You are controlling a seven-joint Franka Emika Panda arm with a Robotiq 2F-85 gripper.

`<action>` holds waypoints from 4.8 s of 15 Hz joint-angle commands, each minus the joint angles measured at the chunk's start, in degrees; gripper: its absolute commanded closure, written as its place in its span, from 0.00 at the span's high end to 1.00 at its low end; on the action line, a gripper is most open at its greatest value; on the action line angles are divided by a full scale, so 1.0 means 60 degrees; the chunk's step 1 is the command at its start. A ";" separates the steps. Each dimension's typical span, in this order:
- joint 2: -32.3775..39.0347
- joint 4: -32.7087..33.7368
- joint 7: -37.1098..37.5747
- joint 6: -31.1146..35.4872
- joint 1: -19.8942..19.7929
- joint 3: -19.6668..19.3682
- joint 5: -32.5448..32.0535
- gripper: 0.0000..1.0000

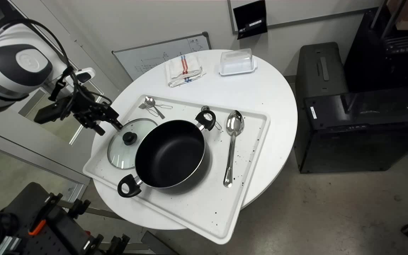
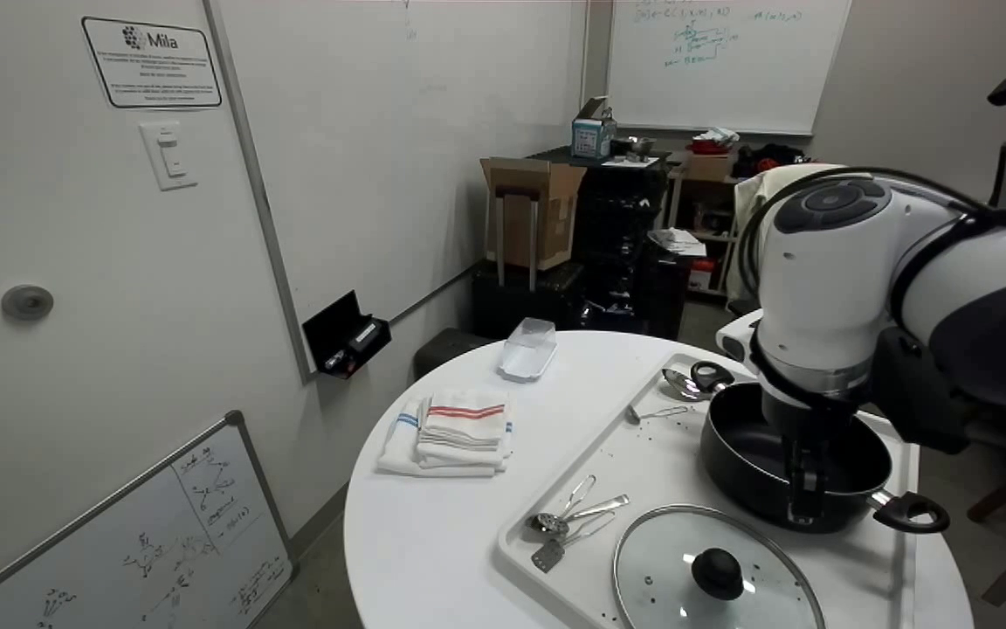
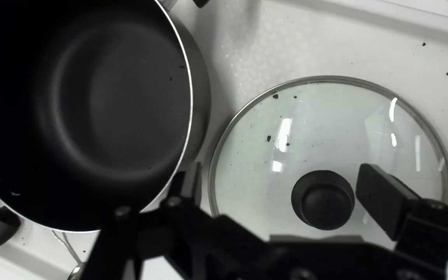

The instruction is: Put the glass lid on top of the black pot.

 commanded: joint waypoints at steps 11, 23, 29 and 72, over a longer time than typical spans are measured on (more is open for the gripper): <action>0.2796 0.2605 -0.0479 -0.0903 0.0730 -0.0097 0.1517 1.00; 0.3837 0.3921 -0.0867 -0.1277 0.0797 0.0008 0.1812 1.00; 0.4073 0.4117 -0.1014 -0.1348 0.0741 0.0068 0.1965 1.00; -0.0323 0.0827 -0.1351 -0.2550 0.0776 0.0081 0.1078 0.24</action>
